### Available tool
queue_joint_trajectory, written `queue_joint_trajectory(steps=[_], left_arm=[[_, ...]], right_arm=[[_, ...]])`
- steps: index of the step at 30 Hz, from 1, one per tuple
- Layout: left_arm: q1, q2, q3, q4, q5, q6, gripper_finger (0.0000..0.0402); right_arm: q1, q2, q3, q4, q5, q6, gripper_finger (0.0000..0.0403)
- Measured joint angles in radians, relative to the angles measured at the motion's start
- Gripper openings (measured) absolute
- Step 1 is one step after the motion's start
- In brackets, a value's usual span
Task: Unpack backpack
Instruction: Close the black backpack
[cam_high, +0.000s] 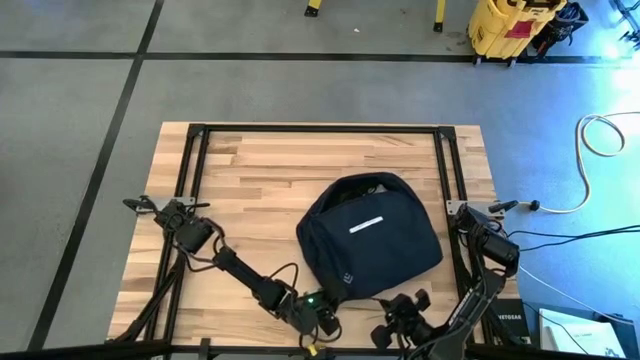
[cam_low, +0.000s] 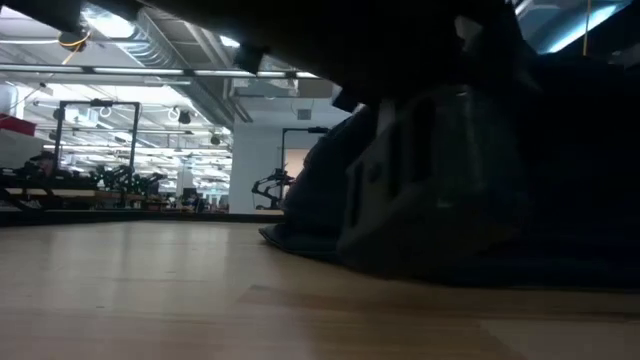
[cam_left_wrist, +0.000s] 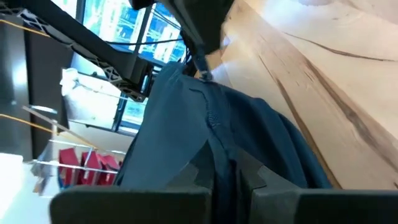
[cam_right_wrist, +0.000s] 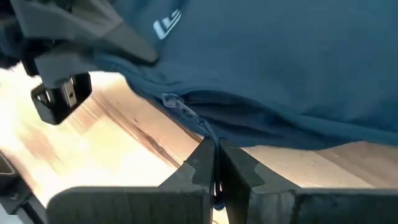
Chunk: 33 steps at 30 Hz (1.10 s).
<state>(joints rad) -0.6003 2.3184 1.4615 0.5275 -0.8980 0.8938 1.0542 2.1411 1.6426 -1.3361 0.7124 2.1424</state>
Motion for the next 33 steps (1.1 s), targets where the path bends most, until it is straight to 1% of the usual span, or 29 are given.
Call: queue_joint_trajectory(steps=[3,7,11,16,20,24,27,33], left_arm=[[-0.015,-0.005,0.0,-0.028,-0.036,-0.039,0.0],[-0.034,-0.042,-0.002,-0.148,-0.006,-0.213,0.0],[-0.049,-0.071,-0.005,-0.232,-0.032,-0.285,0.0],[-0.055,-0.122,-0.064,-0.271,-0.062,-0.363,0.0],[-0.062,-0.163,-0.106,-0.352,-0.08,-0.469,0.0],[-0.079,-0.184,-0.139,-0.424,-0.107,-0.532,0.0],[-0.092,-0.192,-0.144,-0.511,-0.126,-0.601,0.0],[-0.106,-0.231,-0.145,-0.779,-0.159,-0.815,0.0]], right_arm=[[0.0,-0.013,0.0,-0.022,-0.001,-0.001,0.0],[0.001,-0.018,0.0,-0.034,-0.006,-0.001,0.0],[0.001,-0.02,0.0,-0.032,-0.008,-0.004,0.0],[0.016,-0.02,0.0,-0.036,-0.017,-0.004,0.0],[0.033,-0.021,0.0,-0.045,-0.026,-0.004,0.0],[0.034,-0.025,0.0,-0.047,-0.028,-0.004,0.0],[0.032,-0.026,0.0,-0.048,-0.025,-0.005,0.0],[0.033,-0.026,0.0,-0.046,-0.025,-0.007,0.0]])
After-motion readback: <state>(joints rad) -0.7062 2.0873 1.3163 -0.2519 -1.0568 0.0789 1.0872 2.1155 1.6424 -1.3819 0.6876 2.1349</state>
